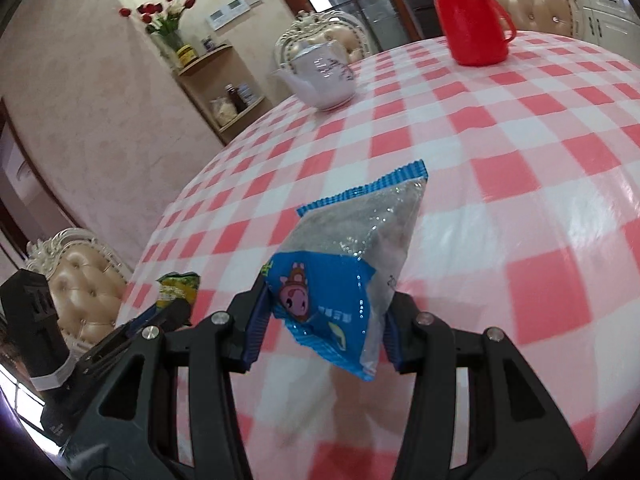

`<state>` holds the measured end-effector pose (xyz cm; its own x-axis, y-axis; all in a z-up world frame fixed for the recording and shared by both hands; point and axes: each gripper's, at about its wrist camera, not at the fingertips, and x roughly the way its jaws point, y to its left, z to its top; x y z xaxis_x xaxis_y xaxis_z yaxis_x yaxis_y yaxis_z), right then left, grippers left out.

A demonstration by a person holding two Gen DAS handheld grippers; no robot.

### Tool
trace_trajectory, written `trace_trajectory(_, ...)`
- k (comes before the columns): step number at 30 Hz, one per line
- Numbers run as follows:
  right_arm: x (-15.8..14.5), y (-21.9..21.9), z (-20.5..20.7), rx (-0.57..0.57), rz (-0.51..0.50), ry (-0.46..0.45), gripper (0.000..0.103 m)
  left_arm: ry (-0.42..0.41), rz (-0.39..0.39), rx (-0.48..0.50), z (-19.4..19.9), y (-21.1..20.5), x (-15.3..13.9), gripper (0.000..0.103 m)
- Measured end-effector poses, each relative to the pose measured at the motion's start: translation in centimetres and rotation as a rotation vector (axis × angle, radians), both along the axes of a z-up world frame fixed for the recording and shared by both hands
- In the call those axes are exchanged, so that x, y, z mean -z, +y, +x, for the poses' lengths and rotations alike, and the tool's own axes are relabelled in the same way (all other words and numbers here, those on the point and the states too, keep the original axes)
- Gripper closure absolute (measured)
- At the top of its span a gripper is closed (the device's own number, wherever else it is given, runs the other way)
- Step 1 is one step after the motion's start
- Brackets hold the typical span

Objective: Organize snacks
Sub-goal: 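Carry the green packet and blue seed packet over the box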

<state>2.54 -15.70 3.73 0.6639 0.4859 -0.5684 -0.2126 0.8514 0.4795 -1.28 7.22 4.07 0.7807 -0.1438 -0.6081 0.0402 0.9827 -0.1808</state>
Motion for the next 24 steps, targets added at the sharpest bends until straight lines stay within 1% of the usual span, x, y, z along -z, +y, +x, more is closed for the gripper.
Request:
trace_trajectory(9, 0.1, 5.0, -2.9, -0.123, -0.006, -0.005, 0.051, -0.017, 0.0, -0.043, -4.8, 3.5, 0.0, 0.066)
trace_trajectory(10, 0.1, 5.6, -3.1, -0.138, -0.005, -0.003, 0.051, -0.014, -0.014, -0.051, -5.4, 4.2, 0.1, 0.066)
trace_trajectory(15, 0.3, 8.9, -4.6, -0.229, 0.002, 0.005, 0.051, -0.021, -0.047, -0.114, -8.1, 7.6, -0.2, 0.066)
trace_trajectory(20, 0.5, 11.9, -5.8, -0.305, 0.004, 0.01, 0.051, -0.015, -0.042, -0.174, -10.2, 10.4, -0.3, 0.066)
trace_trajectory(24, 0.5, 14.8, -7.1, -0.38, 0.009, 0.024, 0.051, 0.009, -0.022, -0.243, -12.5, 13.2, -0.1, 0.066)
